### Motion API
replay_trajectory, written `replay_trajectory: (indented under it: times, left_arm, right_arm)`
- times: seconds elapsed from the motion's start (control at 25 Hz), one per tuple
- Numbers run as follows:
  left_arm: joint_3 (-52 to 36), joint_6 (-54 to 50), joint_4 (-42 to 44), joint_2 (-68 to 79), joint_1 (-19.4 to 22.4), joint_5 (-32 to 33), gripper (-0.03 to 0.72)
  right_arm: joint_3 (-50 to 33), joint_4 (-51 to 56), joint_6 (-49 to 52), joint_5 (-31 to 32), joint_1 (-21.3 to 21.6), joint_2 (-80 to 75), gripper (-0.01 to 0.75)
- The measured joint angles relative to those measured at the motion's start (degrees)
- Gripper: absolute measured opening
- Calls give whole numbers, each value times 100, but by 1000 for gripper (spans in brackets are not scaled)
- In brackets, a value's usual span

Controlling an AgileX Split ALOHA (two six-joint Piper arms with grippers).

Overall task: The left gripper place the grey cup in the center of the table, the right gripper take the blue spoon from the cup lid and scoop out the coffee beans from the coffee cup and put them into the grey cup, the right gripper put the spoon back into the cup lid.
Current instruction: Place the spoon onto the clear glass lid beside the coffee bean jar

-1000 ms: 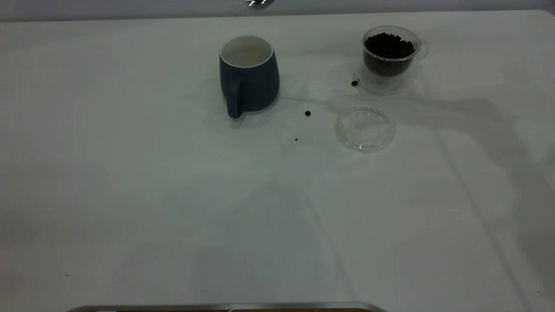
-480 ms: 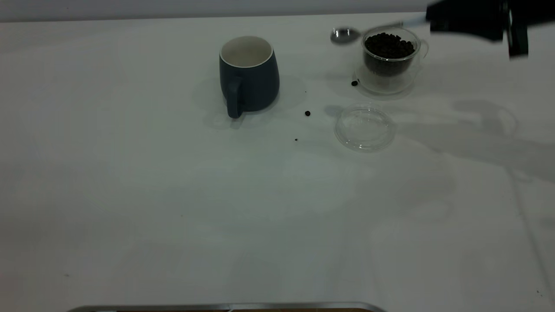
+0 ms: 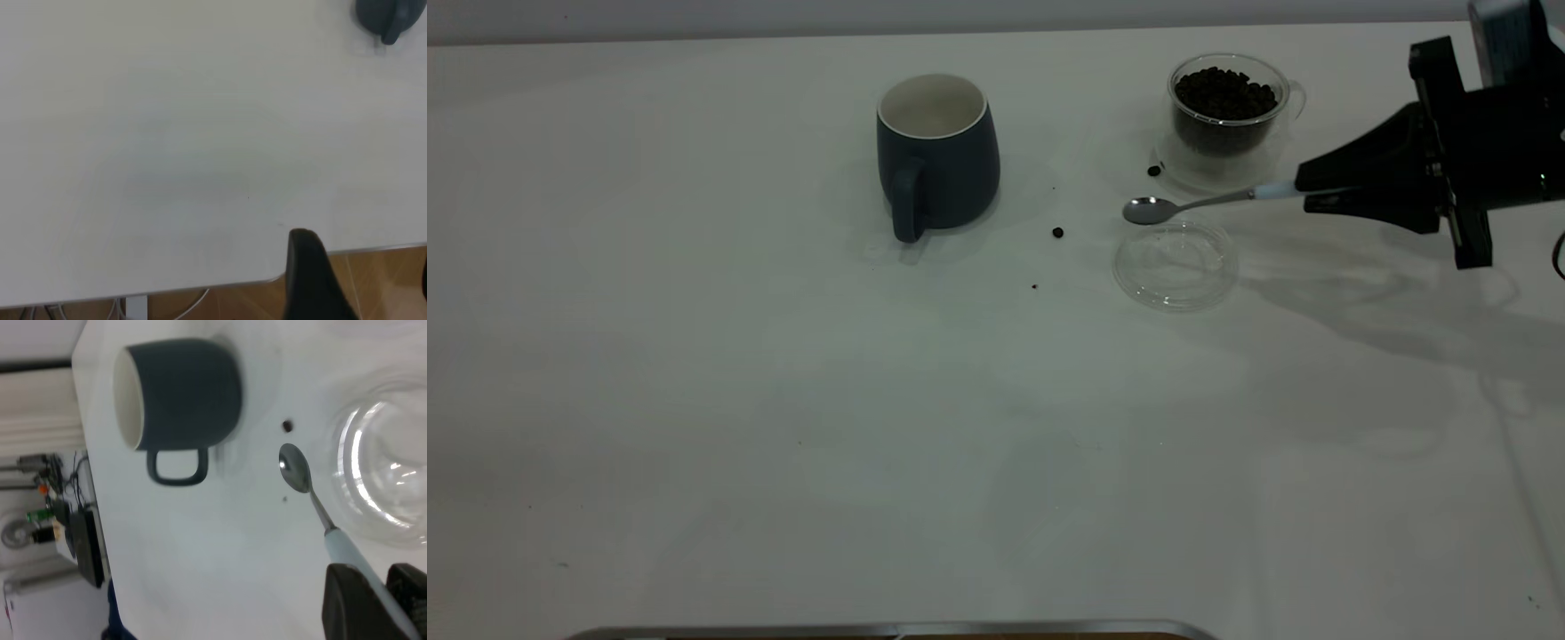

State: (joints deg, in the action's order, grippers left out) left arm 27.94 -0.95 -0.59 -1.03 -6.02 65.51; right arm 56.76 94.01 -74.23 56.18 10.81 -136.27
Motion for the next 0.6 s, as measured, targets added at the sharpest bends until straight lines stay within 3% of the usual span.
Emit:
replay_trajectory:
  times: [0.6]
  left_arm:
    - [0,-7,0,0,0,0,466]
  right_arm:
    - [15,341,-18,-80,225,-528,115]
